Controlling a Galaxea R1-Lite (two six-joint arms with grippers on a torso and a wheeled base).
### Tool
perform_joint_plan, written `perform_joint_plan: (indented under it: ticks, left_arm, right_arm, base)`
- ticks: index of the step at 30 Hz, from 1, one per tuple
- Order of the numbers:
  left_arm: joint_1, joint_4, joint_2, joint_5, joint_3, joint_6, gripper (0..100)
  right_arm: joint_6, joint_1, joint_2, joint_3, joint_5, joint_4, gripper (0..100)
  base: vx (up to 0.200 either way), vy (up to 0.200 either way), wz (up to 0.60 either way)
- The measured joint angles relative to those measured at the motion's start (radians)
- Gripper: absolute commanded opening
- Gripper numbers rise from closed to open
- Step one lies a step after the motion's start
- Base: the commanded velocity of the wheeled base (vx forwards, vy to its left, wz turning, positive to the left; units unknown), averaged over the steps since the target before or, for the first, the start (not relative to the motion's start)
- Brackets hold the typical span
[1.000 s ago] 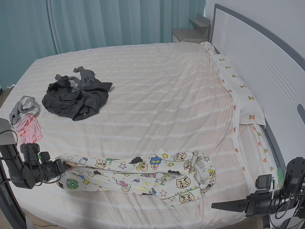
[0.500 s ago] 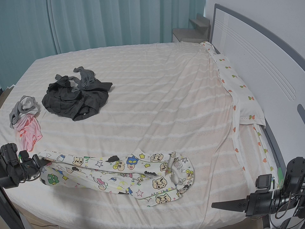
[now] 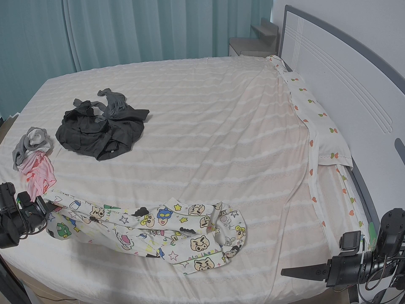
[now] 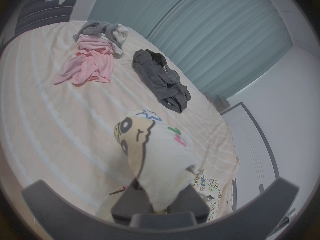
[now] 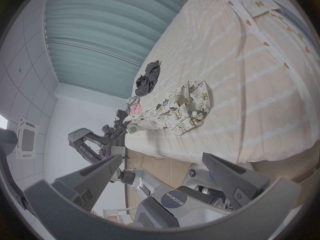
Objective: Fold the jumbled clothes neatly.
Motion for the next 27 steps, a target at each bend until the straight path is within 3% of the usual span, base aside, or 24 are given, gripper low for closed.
perform_joint_plan:
  ticks: [9, 17, 23, 27]
  left_arm:
    - [-0.303, 0.081, -0.107, 0.211, -0.019, -0.052, 0]
    - [-0.655, 0.131, -0.149, 0.460, -0.078, -0.103, 0]
    - [-0.911, 0.154, -0.110, 0.623, -0.170, -0.135, 0]
    - [-1.023, 0.146, -0.025, 0.694, -0.243, -0.167, 0]
  right_arm:
    - [0.000, -0.001, 0.000, 0.000, 0.000, -0.001, 100]
    - [-0.001, -0.001, 0.000, 0.000, 0.000, -0.002, 100]
    - [-0.001, -0.001, 0.000, 0.000, 0.000, -0.002, 100]
    - [-0.002, -0.001, 0.000, 0.000, 0.000, -0.002, 100]
  base:
    - [0.000, 0.000, 0.00]
    - [0.000, 0.000, 0.00]
    - [0.000, 0.000, 0.00]
    - [0.000, 0.000, 0.00]
